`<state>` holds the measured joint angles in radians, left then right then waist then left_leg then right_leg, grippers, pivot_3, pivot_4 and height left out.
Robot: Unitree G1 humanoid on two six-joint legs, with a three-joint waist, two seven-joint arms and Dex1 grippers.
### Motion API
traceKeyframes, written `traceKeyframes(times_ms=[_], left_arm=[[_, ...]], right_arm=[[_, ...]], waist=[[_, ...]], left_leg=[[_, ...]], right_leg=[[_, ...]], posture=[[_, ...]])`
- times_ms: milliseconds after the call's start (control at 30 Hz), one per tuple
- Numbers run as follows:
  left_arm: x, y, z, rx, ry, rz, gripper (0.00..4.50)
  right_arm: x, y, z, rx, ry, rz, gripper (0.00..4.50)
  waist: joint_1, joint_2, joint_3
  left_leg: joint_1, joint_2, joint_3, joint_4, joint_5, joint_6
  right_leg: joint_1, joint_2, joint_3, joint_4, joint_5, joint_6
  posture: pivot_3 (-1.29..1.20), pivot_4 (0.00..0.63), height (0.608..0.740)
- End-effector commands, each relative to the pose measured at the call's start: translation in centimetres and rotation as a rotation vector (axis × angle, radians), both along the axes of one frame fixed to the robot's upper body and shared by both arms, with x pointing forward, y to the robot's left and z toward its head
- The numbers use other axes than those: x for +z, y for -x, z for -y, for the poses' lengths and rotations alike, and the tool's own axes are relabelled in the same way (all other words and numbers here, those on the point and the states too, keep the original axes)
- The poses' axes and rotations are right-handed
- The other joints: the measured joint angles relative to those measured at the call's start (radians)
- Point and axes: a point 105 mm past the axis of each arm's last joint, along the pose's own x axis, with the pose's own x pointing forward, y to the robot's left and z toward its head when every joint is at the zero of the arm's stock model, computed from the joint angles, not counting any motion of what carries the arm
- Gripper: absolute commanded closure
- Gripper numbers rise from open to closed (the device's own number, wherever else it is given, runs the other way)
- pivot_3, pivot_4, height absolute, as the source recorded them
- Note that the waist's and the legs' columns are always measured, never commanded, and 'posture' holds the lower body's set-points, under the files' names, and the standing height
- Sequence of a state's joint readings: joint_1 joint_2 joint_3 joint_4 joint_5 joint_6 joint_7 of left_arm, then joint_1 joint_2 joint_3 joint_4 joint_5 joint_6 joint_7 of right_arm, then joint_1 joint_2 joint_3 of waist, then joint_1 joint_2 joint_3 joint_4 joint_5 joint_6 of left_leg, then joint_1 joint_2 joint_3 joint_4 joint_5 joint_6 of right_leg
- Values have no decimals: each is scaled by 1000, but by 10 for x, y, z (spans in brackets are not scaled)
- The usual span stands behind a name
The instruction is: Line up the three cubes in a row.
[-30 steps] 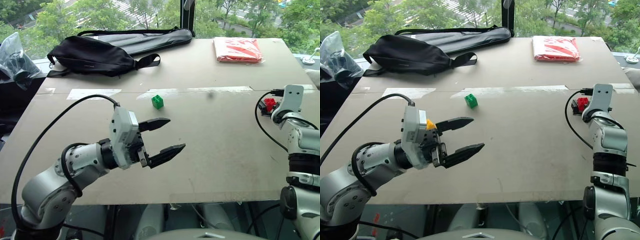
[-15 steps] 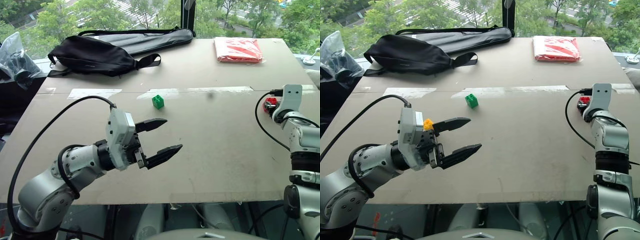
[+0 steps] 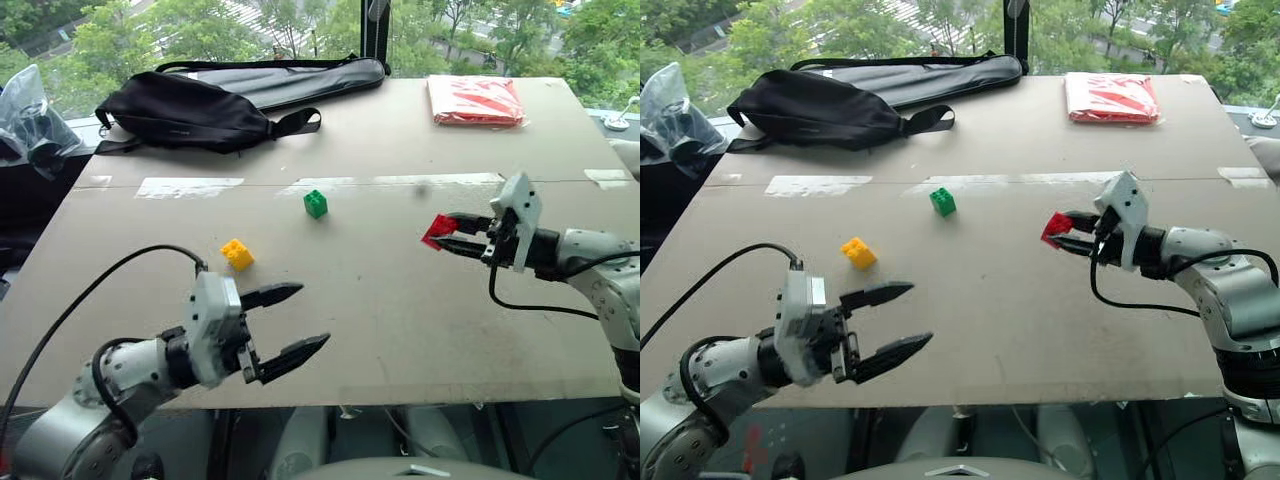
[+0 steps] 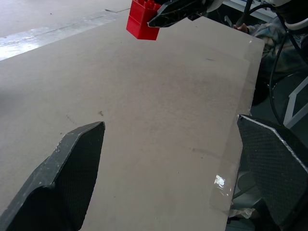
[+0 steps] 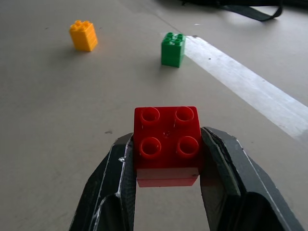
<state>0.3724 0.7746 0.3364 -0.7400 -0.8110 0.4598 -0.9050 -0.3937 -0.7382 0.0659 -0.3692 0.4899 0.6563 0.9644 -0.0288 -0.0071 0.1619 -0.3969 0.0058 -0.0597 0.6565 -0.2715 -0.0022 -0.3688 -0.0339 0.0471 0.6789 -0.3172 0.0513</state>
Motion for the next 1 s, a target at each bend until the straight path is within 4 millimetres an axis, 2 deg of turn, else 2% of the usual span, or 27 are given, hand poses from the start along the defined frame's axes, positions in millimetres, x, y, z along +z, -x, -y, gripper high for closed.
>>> traceKeyframes(times_ms=[33, 267, 500, 867, 1000], left_arm=[[11, 4, -2, -27, -5, 64, 0], [12, 9, 1, -25, -10, 71, 0], [17, 11, 2, -42, -10, 85, 0], [22, 10, 3, -85, -28, 101, 0], [25, 7, 2, -84, -33, 113, 0]], right_arm=[[2, 10, -5, 108, 51, 57, 3223], [-16, -8, 9, 85, 108, 102, 3223], [-36, -21, 14, 120, 127, 39, 3223], [-41, -36, 16, 169, 117, 93, 3223], [-50, -38, 17, 208, 136, 81, 3223]], waist=[[4, 0, 0], [13, -1, 0], [12, 0, 0], [13, 0, 0], [11, 0, 0]], left_leg=[[0, 0, 0, 0, 0, 0], [0, 0, -1, 1, 0, 0], [0, 0, -1, 1, 0, 0], [0, 0, -1, 1, 0, 0], [0, 0, -1, 1, 0, 0]], right_leg=[[1, 0, 0, 0, 0, 0], [1, 0, -1, 0, 0, 0], [1, -1, -1, 0, 0, 0], [1, 0, -1, 0, 0, 0], [1, 0, -1, 0, 0, 0]], posture=[[0, 150, 740], [0, 150, 740], [0, 150, 740], [0, 150, 740], [0, 150, 740]])
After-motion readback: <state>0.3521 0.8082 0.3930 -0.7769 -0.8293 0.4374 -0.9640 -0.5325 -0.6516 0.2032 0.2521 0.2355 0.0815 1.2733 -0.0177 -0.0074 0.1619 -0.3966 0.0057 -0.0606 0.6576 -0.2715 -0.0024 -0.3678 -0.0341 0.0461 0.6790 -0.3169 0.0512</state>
